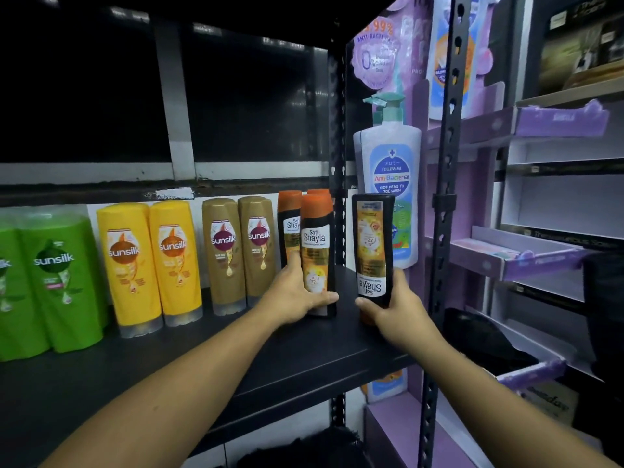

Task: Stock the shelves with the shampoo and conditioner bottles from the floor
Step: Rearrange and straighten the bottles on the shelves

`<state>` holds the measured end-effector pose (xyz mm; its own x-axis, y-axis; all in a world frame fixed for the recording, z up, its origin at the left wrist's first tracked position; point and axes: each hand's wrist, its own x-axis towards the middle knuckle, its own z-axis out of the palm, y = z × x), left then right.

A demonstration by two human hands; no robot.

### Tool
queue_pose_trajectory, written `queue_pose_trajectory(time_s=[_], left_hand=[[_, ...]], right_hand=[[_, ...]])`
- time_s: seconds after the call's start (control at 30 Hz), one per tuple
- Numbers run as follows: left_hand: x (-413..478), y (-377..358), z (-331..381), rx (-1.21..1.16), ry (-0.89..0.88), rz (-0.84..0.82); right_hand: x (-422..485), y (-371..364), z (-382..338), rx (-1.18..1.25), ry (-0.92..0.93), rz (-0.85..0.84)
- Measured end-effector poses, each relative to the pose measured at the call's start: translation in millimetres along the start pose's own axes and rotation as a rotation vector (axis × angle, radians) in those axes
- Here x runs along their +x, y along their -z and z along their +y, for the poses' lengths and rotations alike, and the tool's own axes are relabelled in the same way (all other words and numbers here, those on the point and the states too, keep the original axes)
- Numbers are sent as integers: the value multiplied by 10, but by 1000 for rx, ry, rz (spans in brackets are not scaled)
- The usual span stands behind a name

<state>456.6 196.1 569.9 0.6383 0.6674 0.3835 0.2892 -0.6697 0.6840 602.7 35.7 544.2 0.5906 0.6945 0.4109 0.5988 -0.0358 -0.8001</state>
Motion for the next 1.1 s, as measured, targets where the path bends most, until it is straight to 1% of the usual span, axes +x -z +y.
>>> queue_pose_trajectory(time_s=[0.1,0.2,0.3,0.4,0.47,0.53,0.63,0.87,1.0,1.1], left_hand=[[-45,50,-85,50,22,102],[-93,47,-126,71,28,93],[-141,18,-116,99,60,42],[-177,4,-142,185,103,-15],[-211,26,-173,268,134,-106],[-284,59,-192,400,173,-217],[-402,89,-211,512,201,-301],[-456,57,-205,579,197,-256],[-485,69,-173,596,200,-251],[-507,74,-117,611,217,-248]], right_hand=[[9,-46,-8,-3,20,-5],[7,-34,-18,14,22,-8],[-33,-19,-29,15,52,4],[-117,-11,-38,19,91,24],[-181,3,-47,27,102,27],[-238,16,-54,30,106,30],[-315,39,-65,26,105,47],[-487,137,-106,45,84,136],[-554,204,-109,-25,37,167],[-579,266,-70,-78,-16,159]])
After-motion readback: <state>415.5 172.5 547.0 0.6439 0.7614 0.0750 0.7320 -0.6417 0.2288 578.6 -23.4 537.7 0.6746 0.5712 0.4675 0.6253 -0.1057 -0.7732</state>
